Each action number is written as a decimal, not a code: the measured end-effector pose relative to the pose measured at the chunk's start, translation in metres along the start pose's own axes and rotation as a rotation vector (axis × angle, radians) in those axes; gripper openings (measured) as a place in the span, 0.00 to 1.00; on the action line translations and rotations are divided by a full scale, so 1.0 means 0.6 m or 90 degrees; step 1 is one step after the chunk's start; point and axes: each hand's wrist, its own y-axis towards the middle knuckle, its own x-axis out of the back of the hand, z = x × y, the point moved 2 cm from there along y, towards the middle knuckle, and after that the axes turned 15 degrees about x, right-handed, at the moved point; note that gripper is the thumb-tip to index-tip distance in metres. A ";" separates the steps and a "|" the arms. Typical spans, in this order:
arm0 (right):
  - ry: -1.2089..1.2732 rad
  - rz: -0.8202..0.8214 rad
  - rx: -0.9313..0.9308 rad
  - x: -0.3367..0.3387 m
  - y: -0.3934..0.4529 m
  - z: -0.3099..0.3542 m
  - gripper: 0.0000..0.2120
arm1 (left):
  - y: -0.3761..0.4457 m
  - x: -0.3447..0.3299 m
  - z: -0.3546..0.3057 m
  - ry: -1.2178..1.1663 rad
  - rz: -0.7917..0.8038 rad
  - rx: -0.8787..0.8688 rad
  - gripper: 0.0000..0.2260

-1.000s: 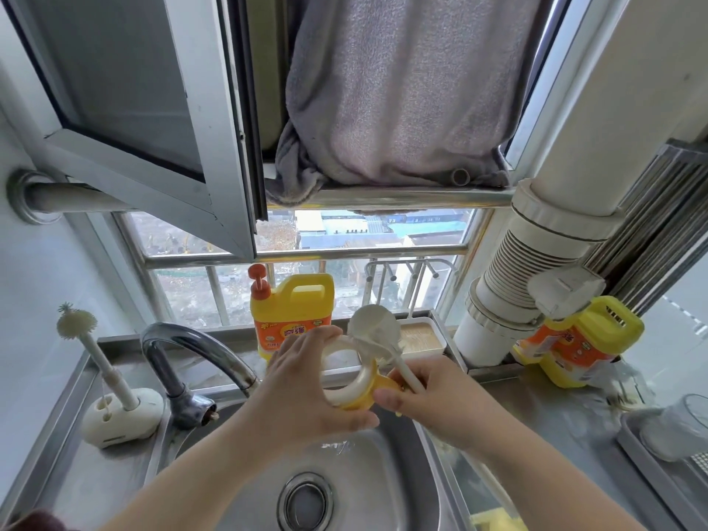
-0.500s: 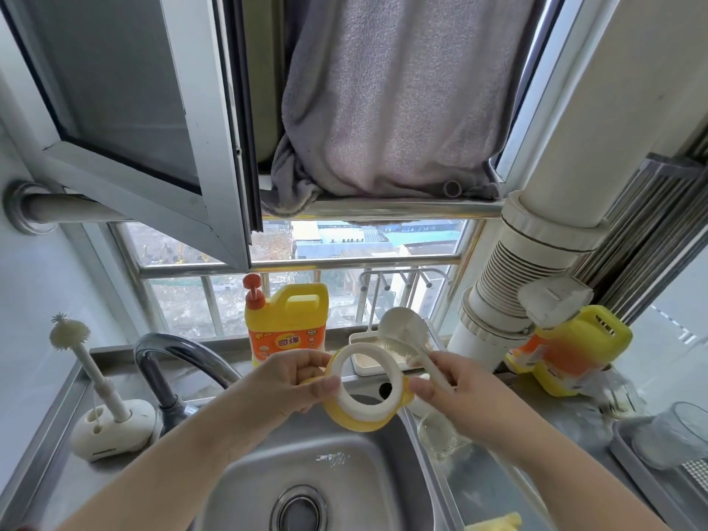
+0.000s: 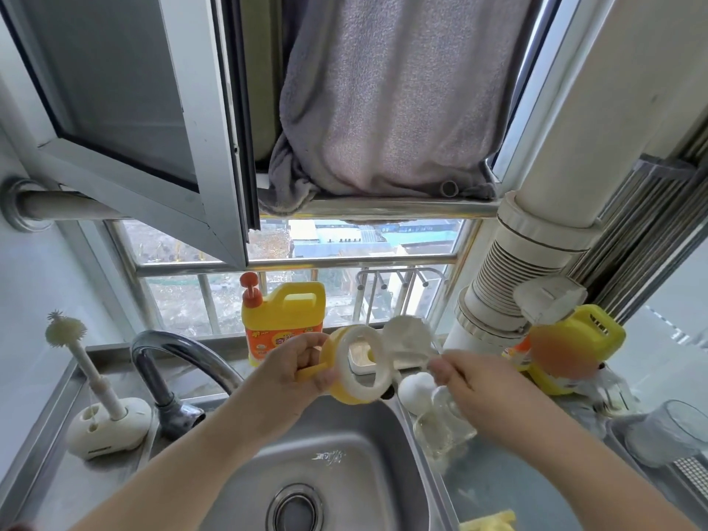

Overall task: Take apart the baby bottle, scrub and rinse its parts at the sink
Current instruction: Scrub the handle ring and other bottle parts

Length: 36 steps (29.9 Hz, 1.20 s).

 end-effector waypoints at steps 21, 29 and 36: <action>-0.062 0.029 0.020 -0.005 -0.007 -0.013 0.17 | 0.010 -0.025 -0.013 -0.026 -0.014 -0.024 0.14; -0.033 0.090 0.054 0.003 -0.022 0.003 0.19 | 0.018 -0.040 -0.016 -0.046 0.005 -0.049 0.12; -0.043 0.020 0.019 0.002 -0.020 -0.011 0.18 | 0.015 -0.068 -0.008 -0.033 0.056 -0.050 0.12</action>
